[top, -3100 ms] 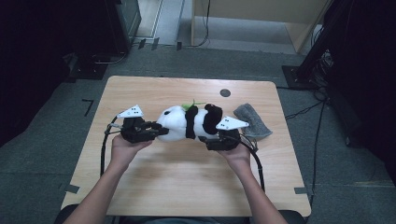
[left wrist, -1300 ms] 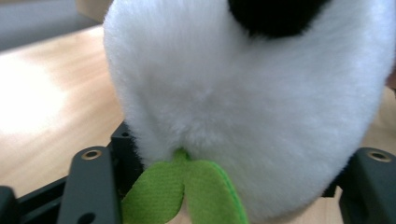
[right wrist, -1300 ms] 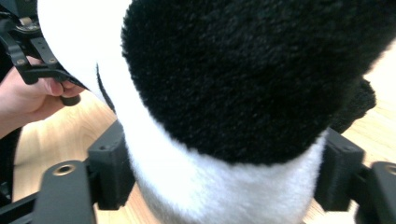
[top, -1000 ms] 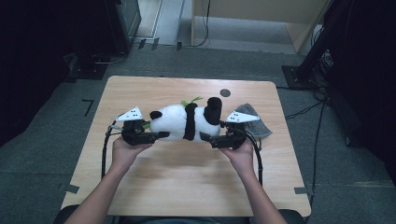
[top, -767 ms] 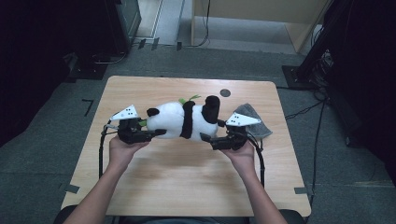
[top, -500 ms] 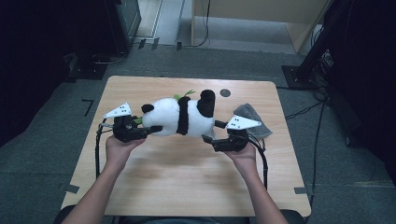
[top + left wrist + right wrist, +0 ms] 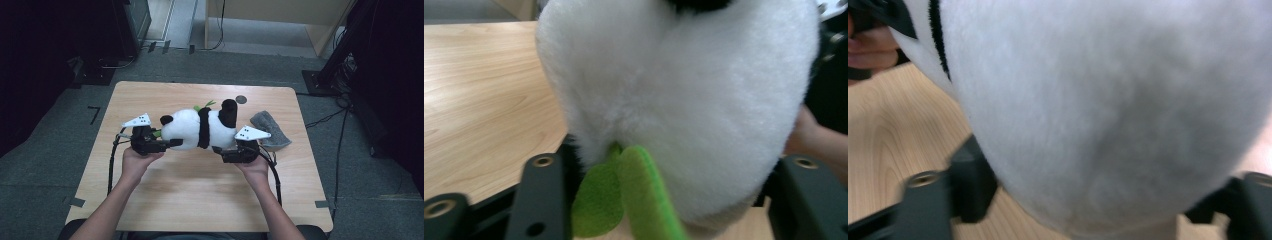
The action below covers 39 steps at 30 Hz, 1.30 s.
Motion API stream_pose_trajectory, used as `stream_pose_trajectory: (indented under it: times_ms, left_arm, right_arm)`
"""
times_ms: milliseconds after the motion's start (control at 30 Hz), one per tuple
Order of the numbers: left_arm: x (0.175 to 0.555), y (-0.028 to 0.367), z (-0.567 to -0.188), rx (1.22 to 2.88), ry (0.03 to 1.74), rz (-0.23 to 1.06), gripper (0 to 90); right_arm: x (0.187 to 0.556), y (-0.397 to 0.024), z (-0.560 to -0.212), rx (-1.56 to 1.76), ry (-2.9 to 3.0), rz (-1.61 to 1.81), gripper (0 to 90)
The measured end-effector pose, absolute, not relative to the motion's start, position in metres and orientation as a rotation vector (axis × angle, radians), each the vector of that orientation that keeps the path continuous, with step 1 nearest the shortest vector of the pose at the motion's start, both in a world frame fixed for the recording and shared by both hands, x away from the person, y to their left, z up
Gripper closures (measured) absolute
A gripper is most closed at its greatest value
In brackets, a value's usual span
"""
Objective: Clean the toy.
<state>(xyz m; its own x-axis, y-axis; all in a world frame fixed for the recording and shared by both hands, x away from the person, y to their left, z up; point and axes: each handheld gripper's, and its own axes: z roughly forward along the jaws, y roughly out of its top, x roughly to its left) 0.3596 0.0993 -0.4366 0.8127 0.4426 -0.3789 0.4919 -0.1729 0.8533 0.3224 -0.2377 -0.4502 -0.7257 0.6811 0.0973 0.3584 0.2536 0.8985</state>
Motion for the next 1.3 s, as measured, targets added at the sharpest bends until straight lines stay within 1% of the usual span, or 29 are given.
stream_pose_trajectory:
  times_ms: [67, 100, 167, 267, 367, 567, 633, 733, 867, 1000, 1133, 1200, 1300]
  left_arm:
    - [0.361, 0.099, -0.439, 1.803, 0.722, -0.045, 31.4]
    - [0.362, 0.099, -0.440, 1.796, 0.724, -0.051, 26.3]
    - [0.363, 0.101, -0.441, 1.803, 0.718, -0.034, 21.8]
    - [0.363, 0.102, -0.441, 1.816, 0.705, -0.005, 18.7]
    - [0.364, 0.104, -0.442, 1.827, 0.707, -0.019, 18.0]
    - [0.364, 0.107, -0.443, 1.832, 0.715, -0.008, 18.1]
    - [0.363, 0.109, -0.443, 1.852, 0.703, 0.033, 18.3]
    - [0.360, 0.114, -0.442, 1.869, 0.672, 0.101, 22.1]
    - [0.359, 0.114, -0.448, 1.911, 0.641, 0.139, 24.1]
    - [0.357, 0.108, -0.450, 1.912, 0.590, 0.177, 24.3]
    - [0.356, 0.102, -0.453, 1.905, 0.562, 0.141, 24.4]
    - [0.355, 0.100, -0.453, 1.898, 0.580, 0.154, 24.0]
    - [0.357, 0.101, -0.453, 1.858, 0.602, 0.139, 23.9]
  right_arm:
    - [0.323, -0.239, -0.450, 1.001, 2.228, 1.468, 37.6]
    - [0.324, -0.240, -0.448, 1.029, 2.232, 1.477, 39.3]
    - [0.324, -0.241, -0.445, 1.045, 2.234, 1.475, 39.3]
    - [0.322, -0.239, -0.439, 1.031, 2.229, 1.440, 40.3]
    - [0.322, -0.240, -0.436, 1.051, 2.241, 1.432, 41.4]
    - [0.325, -0.244, -0.434, 1.195, 2.275, 1.460, 43.7]
    - [0.325, -0.246, -0.434, 1.218, 2.275, 1.455, 44.0]
    - [0.326, -0.250, -0.432, 1.249, 2.259, 1.443, 44.5]
    - [0.327, -0.260, -0.430, 1.292, 2.231, 1.509, 44.5]
    - [0.326, -0.259, -0.428, 1.294, 2.243, 1.529, 44.2]
    - [0.326, -0.256, -0.428, 1.287, 2.259, 1.549, 44.2]
    - [0.326, -0.252, -0.429, 1.271, 2.267, 1.551, 44.0]
    - [0.327, -0.249, -0.431, 1.292, 2.278, 1.562, 43.6]
